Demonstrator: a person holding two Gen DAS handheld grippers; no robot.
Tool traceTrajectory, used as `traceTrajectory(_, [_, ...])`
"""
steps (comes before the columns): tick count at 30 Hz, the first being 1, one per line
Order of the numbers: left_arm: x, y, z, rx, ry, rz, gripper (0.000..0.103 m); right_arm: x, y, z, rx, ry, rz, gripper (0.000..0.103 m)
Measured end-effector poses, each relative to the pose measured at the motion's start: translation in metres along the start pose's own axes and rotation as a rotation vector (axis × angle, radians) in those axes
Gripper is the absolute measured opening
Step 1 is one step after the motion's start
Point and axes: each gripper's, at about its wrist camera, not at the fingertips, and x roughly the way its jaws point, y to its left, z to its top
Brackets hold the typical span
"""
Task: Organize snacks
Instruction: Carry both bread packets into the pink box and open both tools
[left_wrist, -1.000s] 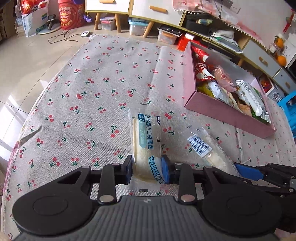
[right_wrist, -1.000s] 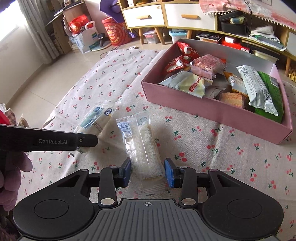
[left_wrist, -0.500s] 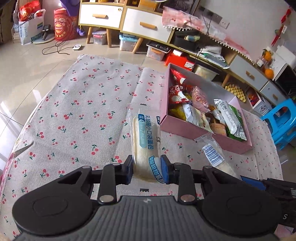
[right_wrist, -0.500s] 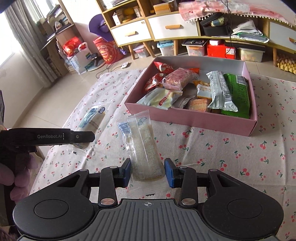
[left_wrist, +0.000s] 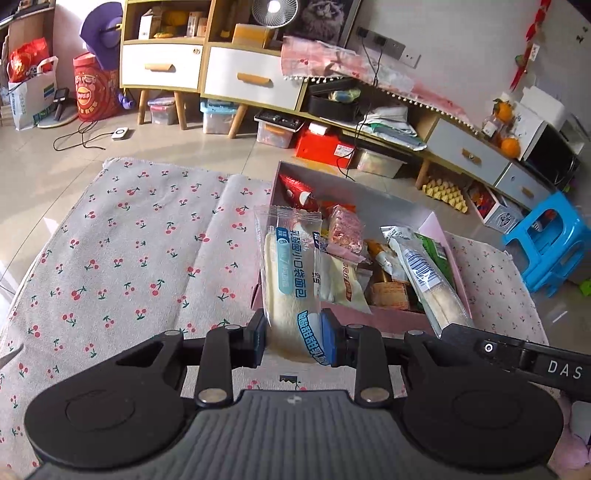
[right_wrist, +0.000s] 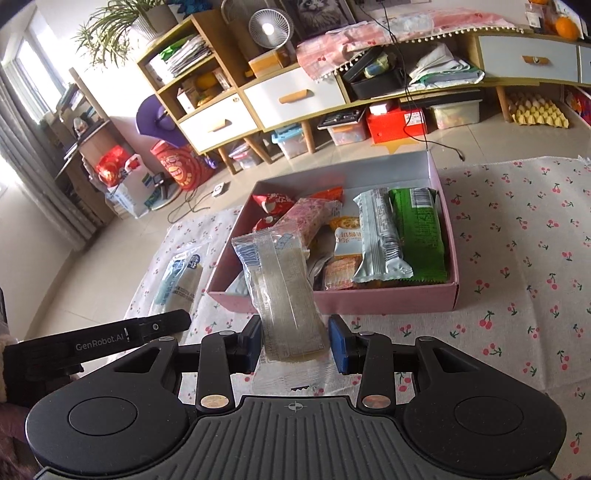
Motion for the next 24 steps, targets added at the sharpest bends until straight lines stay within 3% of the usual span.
traceTrajectory(10, [0.03,-0.012,0.014,0.053,-0.068,-0.007,0.027,0.027,-0.024,0.018,0.174,-0.091,0.001,0.037])
traceTrajectory(20, [0.041,-0.017,0.012,0.148,-0.099,0.025,0.028,0.051,-0.036,0.02,0.226,-0.109,-0.01,0.037])
traceTrajectory(24, [0.042,-0.02,0.009,0.176,-0.107,0.026,0.032,0.052,-0.04,0.017,0.247,-0.129,0.036,0.042])
